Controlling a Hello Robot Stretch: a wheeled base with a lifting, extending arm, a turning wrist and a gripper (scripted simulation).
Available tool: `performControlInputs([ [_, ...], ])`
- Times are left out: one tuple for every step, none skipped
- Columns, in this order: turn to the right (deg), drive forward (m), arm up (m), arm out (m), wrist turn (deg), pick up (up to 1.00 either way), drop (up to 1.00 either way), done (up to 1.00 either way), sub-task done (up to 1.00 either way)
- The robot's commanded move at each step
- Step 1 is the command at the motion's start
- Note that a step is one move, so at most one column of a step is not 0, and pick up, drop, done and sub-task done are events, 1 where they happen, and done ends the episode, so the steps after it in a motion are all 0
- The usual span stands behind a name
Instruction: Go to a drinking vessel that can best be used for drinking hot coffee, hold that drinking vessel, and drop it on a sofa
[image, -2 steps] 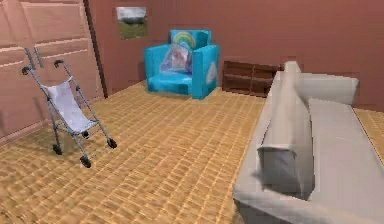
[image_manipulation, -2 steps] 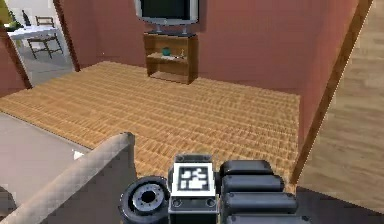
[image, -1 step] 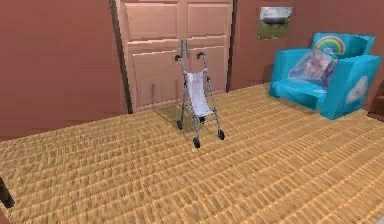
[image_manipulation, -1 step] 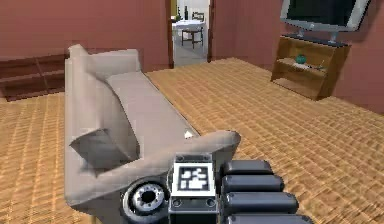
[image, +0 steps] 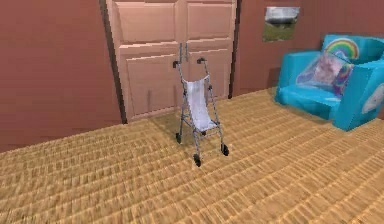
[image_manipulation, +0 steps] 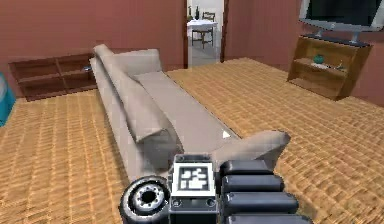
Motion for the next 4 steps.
performControlInputs([
  [39.0,0.0,0.0,0.0,0.0,0.0,0.0,0.0,0.0],
  [0.0,0.45,0.0,0.0,0.0,0.0,0.0,0.0,0.0],
  [21.0,0.0,0.0,0.0,0.0,0.0,0.0,0.0,0.0],
  [0.0,1.0,0.0,0.0,0.0,0.0,0.0,0.0,0.0],
])
